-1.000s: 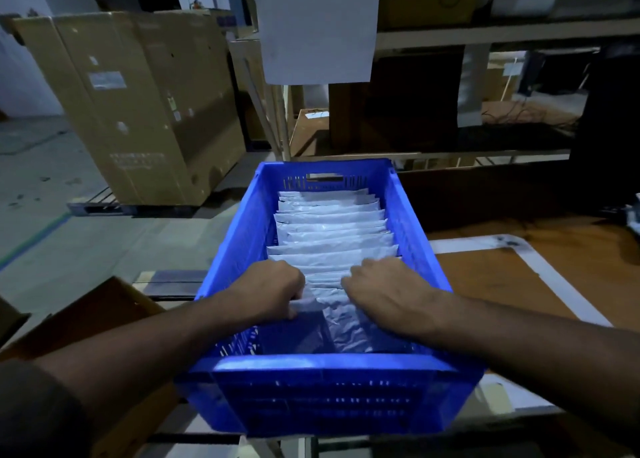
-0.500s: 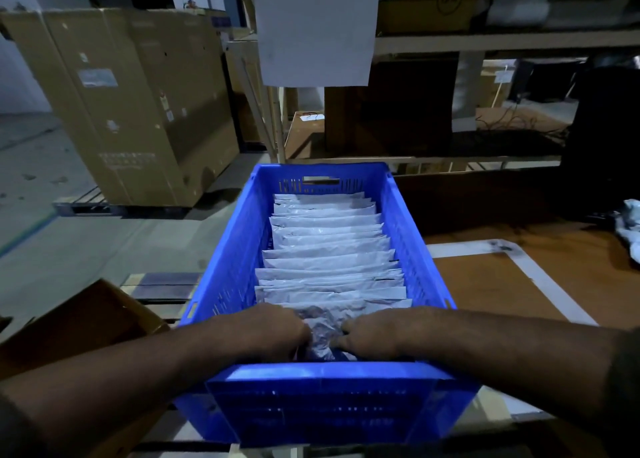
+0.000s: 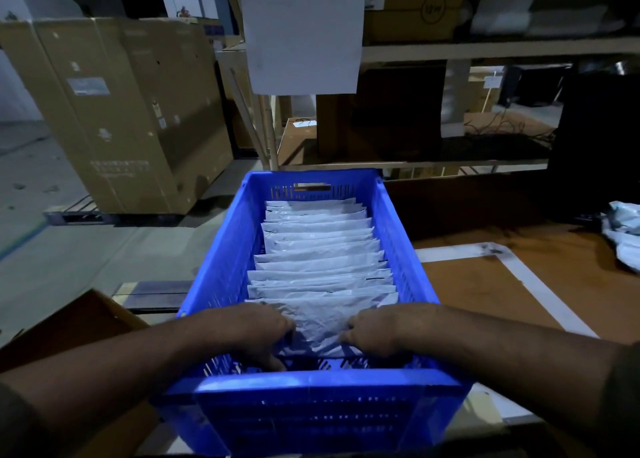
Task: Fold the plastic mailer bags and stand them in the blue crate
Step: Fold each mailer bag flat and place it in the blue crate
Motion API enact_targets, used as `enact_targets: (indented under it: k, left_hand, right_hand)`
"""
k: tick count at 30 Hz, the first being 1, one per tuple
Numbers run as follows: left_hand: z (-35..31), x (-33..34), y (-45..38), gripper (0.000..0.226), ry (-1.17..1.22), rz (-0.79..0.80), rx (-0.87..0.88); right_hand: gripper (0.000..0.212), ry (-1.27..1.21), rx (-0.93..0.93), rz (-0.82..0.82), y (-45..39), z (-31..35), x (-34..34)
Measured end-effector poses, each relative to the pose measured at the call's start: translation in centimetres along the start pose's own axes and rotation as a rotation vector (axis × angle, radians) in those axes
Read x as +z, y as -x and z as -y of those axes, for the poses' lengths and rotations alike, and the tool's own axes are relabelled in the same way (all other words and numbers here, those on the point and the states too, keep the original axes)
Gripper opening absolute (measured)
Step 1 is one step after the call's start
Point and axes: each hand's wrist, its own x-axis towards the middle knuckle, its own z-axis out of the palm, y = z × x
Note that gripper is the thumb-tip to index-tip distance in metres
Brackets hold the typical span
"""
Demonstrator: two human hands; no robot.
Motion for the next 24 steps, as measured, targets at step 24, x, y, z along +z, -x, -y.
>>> enact_targets:
  k: [24]
  left_hand:
    - [-0.7,-3.1,2.0,0.032,0.171,-0.554,-0.089]
  right_hand:
    - [0.029,-0.064,0.069,-0.482,4.1,-1.0,-1.5]
